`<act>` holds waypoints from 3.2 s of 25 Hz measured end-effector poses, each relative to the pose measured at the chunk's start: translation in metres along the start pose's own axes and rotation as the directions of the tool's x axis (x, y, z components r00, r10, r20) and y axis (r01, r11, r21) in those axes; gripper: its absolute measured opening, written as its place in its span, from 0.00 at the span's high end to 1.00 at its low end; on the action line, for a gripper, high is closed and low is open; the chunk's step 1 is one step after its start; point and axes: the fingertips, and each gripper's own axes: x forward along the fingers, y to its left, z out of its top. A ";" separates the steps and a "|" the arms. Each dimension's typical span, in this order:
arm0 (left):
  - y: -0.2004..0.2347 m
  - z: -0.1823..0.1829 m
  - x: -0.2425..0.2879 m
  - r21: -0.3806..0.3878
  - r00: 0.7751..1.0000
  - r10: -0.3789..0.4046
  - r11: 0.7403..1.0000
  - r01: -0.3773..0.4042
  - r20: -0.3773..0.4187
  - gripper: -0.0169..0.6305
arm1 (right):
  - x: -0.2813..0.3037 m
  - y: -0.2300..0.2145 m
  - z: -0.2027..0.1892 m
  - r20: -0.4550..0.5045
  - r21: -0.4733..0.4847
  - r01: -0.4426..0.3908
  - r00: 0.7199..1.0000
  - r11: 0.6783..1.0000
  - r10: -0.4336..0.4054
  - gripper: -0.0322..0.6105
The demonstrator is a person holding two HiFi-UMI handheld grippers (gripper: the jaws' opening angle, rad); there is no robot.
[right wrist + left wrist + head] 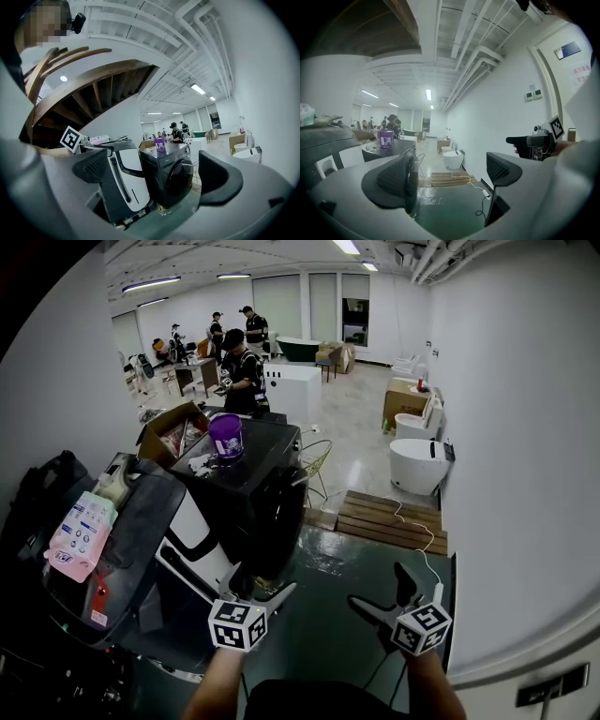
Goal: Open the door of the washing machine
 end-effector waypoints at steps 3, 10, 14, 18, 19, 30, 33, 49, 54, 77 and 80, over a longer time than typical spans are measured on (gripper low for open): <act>-0.007 -0.004 0.002 0.003 1.000 0.012 1.000 -0.012 -0.011 0.16 | -0.008 -0.009 -0.007 -0.014 0.004 0.025 1.000 1.000 -0.025 0.04; -0.024 -0.001 0.016 0.016 1.000 -0.024 1.000 0.024 -0.019 0.16 | -0.022 -0.031 -0.007 -0.004 0.034 0.057 0.998 0.998 -0.057 0.04; -0.025 -0.001 0.032 0.033 0.998 -0.047 0.998 0.048 -0.028 0.16 | -0.016 -0.042 -0.009 -0.003 0.041 0.074 0.997 0.996 -0.074 0.04; -0.018 -0.002 0.054 0.050 0.997 -0.060 0.997 0.062 -0.050 0.16 | -0.007 -0.057 -0.013 -0.019 0.048 0.080 0.997 0.996 -0.079 0.04; -0.013 -0.001 0.060 0.048 0.997 -0.062 0.997 0.065 -0.051 0.16 | -0.004 -0.062 -0.013 -0.021 0.053 0.084 0.996 0.995 -0.083 0.04; 0.054 -0.007 0.143 0.022 0.992 -0.075 0.997 0.078 -0.106 0.17 | 0.090 -0.108 -0.016 -0.077 0.071 0.095 0.993 0.993 -0.090 0.04; 0.074 -0.004 0.170 -0.004 0.990 -0.092 0.996 0.093 -0.109 0.17 | 0.118 -0.121 -0.011 -0.093 0.071 0.108 0.991 0.992 -0.101 0.04; 0.154 -0.009 0.229 -0.051 0.982 -0.120 0.992 0.114 -0.143 0.17 | 0.235 -0.134 -0.021 -0.192 0.085 0.076 0.980 0.993 -0.059 0.04; 0.159 -0.017 0.252 -0.079 0.976 -0.139 0.989 0.128 -0.165 0.17 | 0.257 -0.153 -0.027 -0.206 0.108 0.057 0.978 0.993 -0.033 0.04; 0.114 0.029 0.521 -0.069 0.959 -0.062 0.997 0.044 -0.278 0.17 | 0.330 -0.431 0.002 -0.215 0.233 -0.006 0.975 0.973 0.057 0.05; 0.109 0.028 0.539 -0.069 0.952 -0.053 0.997 0.034 -0.301 0.17 | 0.336 -0.448 0.007 -0.209 0.266 -0.013 0.975 0.964 0.071 0.05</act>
